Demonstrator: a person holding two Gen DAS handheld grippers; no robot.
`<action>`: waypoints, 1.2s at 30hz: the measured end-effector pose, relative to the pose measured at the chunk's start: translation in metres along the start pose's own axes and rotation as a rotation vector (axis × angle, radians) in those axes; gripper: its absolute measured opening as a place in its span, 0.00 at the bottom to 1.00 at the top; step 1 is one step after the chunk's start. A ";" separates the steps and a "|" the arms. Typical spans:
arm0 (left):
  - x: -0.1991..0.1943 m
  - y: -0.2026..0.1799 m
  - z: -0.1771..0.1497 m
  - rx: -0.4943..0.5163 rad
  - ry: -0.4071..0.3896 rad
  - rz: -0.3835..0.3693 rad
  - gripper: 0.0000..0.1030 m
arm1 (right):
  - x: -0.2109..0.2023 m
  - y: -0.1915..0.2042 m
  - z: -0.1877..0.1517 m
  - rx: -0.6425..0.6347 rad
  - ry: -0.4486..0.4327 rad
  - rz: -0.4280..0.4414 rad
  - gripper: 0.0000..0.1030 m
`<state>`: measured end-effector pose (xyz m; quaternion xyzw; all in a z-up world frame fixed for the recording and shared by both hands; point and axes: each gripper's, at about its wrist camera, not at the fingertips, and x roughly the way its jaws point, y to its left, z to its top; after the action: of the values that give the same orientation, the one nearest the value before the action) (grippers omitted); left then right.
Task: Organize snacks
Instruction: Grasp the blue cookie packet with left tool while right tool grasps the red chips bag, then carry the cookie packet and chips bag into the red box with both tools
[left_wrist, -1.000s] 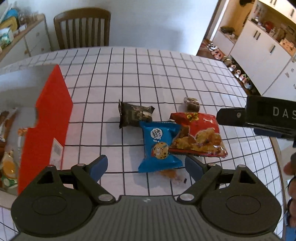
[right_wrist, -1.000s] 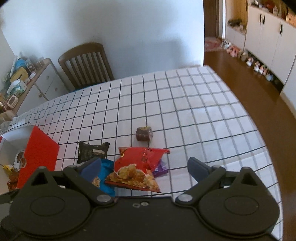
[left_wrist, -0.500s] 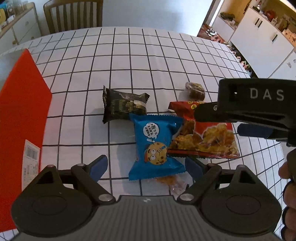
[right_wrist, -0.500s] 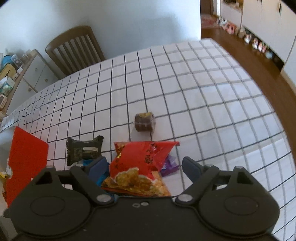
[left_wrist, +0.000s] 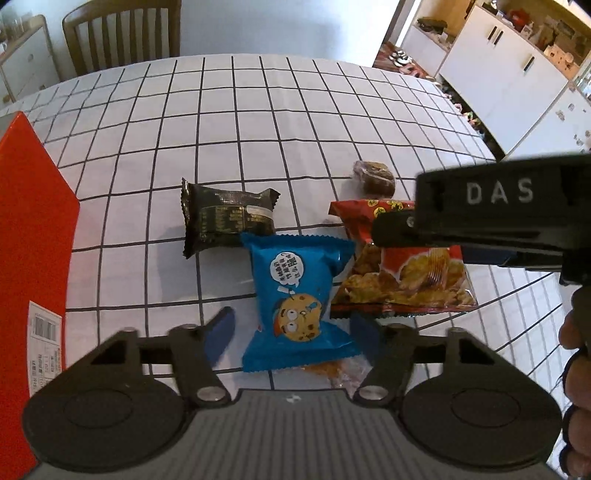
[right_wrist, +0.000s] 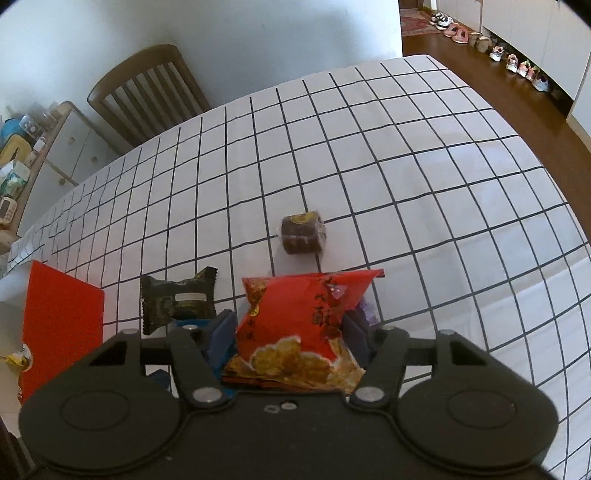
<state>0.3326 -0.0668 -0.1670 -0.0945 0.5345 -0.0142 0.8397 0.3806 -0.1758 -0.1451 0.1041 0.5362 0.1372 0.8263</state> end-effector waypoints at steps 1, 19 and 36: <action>-0.001 0.001 0.000 -0.005 0.000 -0.006 0.56 | -0.001 0.000 0.000 -0.004 -0.004 -0.003 0.57; -0.026 0.012 -0.007 -0.027 -0.008 0.000 0.36 | -0.038 -0.029 -0.027 -0.056 -0.025 0.038 0.38; -0.100 0.019 -0.036 -0.059 -0.047 -0.004 0.36 | -0.116 -0.024 -0.068 -0.144 -0.099 0.116 0.38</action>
<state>0.2559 -0.0410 -0.0956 -0.1206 0.5146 0.0023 0.8489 0.2761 -0.2362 -0.0808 0.0818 0.4763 0.2178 0.8479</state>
